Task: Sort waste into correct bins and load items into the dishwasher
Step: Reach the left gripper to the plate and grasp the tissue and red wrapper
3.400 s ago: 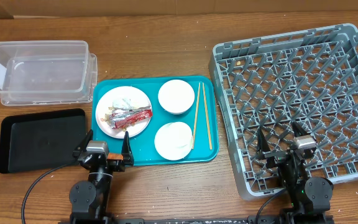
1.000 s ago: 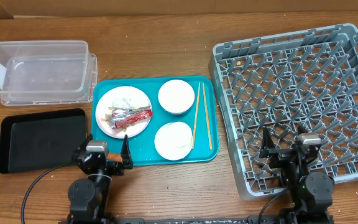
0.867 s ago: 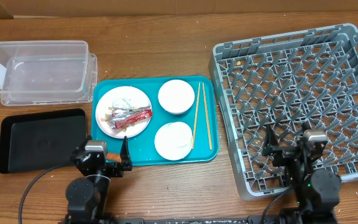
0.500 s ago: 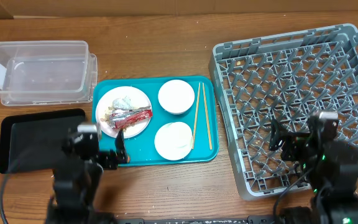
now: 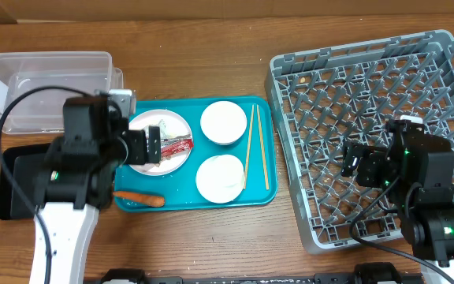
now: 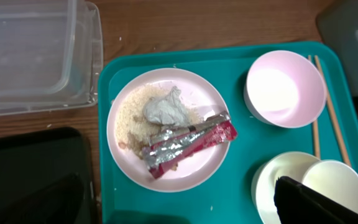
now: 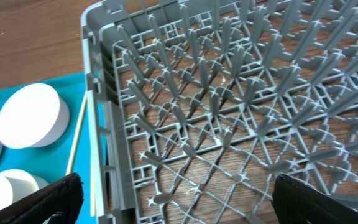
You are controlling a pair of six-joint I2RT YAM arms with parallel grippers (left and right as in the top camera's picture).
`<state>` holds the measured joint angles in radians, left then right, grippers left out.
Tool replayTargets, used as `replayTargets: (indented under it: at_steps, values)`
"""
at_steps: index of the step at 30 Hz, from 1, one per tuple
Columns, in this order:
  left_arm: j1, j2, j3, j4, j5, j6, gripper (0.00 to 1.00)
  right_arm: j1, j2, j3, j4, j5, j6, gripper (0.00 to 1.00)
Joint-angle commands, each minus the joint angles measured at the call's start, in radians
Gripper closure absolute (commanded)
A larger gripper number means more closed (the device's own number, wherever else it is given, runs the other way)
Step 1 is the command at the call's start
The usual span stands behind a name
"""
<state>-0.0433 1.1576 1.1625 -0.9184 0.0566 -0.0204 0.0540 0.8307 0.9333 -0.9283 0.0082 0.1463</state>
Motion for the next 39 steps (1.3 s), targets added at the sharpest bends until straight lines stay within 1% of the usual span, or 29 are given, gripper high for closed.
replayTargets:
  at_steps: [1, 6, 8, 12, 16, 19, 26, 28, 30, 31, 34, 39]
  values:
    - [0.001, 0.074, 0.023, 0.02, -0.006, 0.067, 0.0, 0.003, -0.006, 0.029, -0.003, 0.074, 0.008, 0.0]
    - [-0.054, 0.198, 0.023, 0.036, -0.018, 0.285, 0.0, 0.003, -0.002, 0.029, -0.005, 0.081, 0.011, 0.0]
    - [-0.085, 0.254, 0.023, 0.034, -0.033, 0.329, 0.0, 0.003, 0.003, 0.029, -0.006, 0.081, 0.012, 0.0]
    - [-0.119, 0.356, 0.023, 0.033, -0.042, 0.338, 0.0, 0.003, 0.021, 0.029, -0.018, 0.081, 0.012, 0.0]
    - [-0.148, 0.473, 0.023, 0.042, -0.041, 0.338, 0.11, 0.003, 0.046, 0.029, -0.031, 0.081, 0.012, 0.0]
    - [-0.159, 0.519, 0.023, 0.045, -0.044, 0.339, 0.16, 0.003, 0.057, 0.029, -0.032, 0.081, 0.012, 0.0]
    - [-0.16, 0.573, 0.023, 0.071, -0.104, 0.338, 0.2, 0.003, 0.061, 0.029, -0.032, 0.081, 0.012, 0.0]
    - [-0.16, 0.575, 0.023, 0.069, -0.109, 0.336, 0.27, 0.003, 0.061, 0.029, -0.031, 0.081, 0.012, 0.0]
    - [-0.16, 0.575, 0.022, 0.065, -0.109, 0.329, 0.37, 0.003, 0.061, 0.029, -0.031, 0.081, 0.012, 0.0]
    - [-0.16, 0.575, 0.022, 0.063, -0.109, 0.327, 0.4, 0.003, 0.061, 0.029, -0.031, 0.081, 0.012, 0.0]
    - [-0.161, 0.575, 0.022, 0.058, -0.108, 0.324, 0.53, 0.003, 0.061, 0.029, -0.031, 0.081, 0.012, 0.0]
    - [-0.161, 0.575, 0.021, 0.039, -0.109, 0.281, 0.6, 0.003, 0.061, 0.029, -0.031, 0.081, 0.011, 0.0]
